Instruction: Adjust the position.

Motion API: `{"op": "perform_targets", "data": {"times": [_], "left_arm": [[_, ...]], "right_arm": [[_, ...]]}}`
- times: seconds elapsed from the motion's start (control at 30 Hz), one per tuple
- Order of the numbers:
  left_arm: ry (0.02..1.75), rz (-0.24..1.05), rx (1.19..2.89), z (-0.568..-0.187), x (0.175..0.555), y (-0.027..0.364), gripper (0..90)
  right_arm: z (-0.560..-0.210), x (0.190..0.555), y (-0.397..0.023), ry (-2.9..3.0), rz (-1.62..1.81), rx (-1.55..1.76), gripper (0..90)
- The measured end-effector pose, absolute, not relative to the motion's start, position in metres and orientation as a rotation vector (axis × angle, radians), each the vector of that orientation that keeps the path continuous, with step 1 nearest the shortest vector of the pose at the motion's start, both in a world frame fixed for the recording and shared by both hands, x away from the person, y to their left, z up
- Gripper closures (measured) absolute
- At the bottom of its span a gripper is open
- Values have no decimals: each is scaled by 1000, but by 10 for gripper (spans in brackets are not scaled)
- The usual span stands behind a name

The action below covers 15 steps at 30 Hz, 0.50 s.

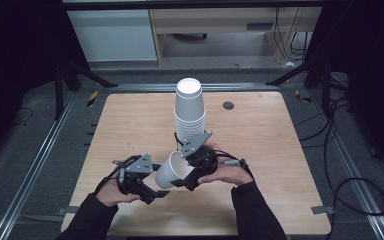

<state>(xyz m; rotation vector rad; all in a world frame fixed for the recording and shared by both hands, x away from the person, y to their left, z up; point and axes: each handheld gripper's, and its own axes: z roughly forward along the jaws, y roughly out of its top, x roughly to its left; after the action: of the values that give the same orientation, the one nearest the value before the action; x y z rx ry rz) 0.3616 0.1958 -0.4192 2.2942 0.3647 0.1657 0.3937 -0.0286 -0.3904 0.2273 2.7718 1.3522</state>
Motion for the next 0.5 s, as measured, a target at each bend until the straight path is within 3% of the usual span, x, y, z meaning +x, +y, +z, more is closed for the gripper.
{"op": "perform_targets", "data": {"times": [0.5], "left_arm": [[377,190,2305,-420,361,195,199]], "right_arm": [[-398,393,-6,2807,1343,183,72]]}}
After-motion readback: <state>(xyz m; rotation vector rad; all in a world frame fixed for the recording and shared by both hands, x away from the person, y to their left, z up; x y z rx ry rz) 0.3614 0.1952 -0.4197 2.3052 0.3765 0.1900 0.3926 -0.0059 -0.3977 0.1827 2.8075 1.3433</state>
